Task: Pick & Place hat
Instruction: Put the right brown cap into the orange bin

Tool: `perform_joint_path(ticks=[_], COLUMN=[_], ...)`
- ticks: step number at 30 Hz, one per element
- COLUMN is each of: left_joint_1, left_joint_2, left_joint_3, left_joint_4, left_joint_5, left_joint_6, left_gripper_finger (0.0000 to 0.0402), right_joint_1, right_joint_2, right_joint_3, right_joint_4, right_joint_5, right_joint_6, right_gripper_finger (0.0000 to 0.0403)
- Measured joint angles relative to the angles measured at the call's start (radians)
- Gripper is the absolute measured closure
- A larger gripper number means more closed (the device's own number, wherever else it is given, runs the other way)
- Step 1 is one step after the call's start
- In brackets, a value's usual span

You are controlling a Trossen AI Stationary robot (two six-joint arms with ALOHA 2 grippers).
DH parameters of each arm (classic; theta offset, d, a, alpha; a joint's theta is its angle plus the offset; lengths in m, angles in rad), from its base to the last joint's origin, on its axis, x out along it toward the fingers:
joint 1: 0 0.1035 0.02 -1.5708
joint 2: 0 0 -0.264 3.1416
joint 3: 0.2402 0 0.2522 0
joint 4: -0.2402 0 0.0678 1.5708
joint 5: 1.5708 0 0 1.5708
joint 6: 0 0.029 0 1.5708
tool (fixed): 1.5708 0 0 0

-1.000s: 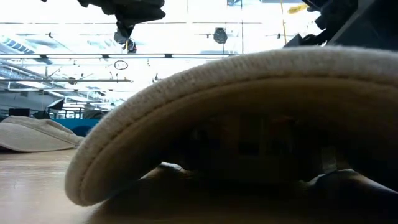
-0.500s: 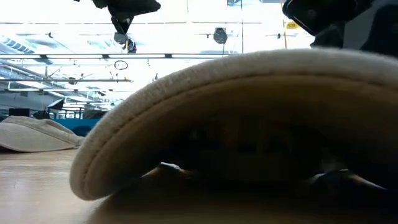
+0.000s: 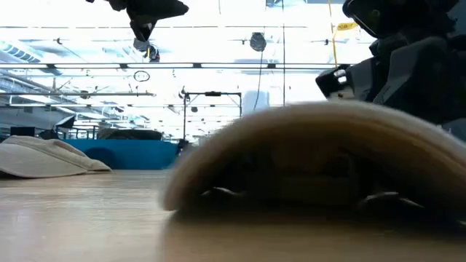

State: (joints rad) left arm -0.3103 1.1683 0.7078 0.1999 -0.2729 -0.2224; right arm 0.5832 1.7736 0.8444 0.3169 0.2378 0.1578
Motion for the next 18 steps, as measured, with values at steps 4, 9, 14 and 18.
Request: perform_joint_path(ticks=[4,9,14,18], left_joint_1=[0.000,0.012,0.041,0.065], left_joint_2=[0.000,0.000,0.000,0.000], left_joint_3=[0.000,0.000,0.000,0.000], left_joint_4=[-0.001,-0.001,-0.002,-0.002], left_joint_5=[0.000,0.000,-0.001,-0.002], left_joint_6=[0.003,0.009,0.010,0.028], left_gripper_finger=[0.0277,0.0277,0.0277,0.0277], right_joint_1=[-0.036,-0.130,-0.236,-0.353], right_joint_2=[-0.099,-0.233,-0.363,-0.454], right_joint_3=[0.000,0.000,0.000,0.000], right_joint_4=[-0.149,-0.332,-0.376,-0.333], right_joint_5=[0.026,0.024,0.026,0.023], right_joint_6=[-0.095,-0.277,-0.580,-0.738], right_gripper_finger=[0.0388,0.0400,0.0401,0.0402])
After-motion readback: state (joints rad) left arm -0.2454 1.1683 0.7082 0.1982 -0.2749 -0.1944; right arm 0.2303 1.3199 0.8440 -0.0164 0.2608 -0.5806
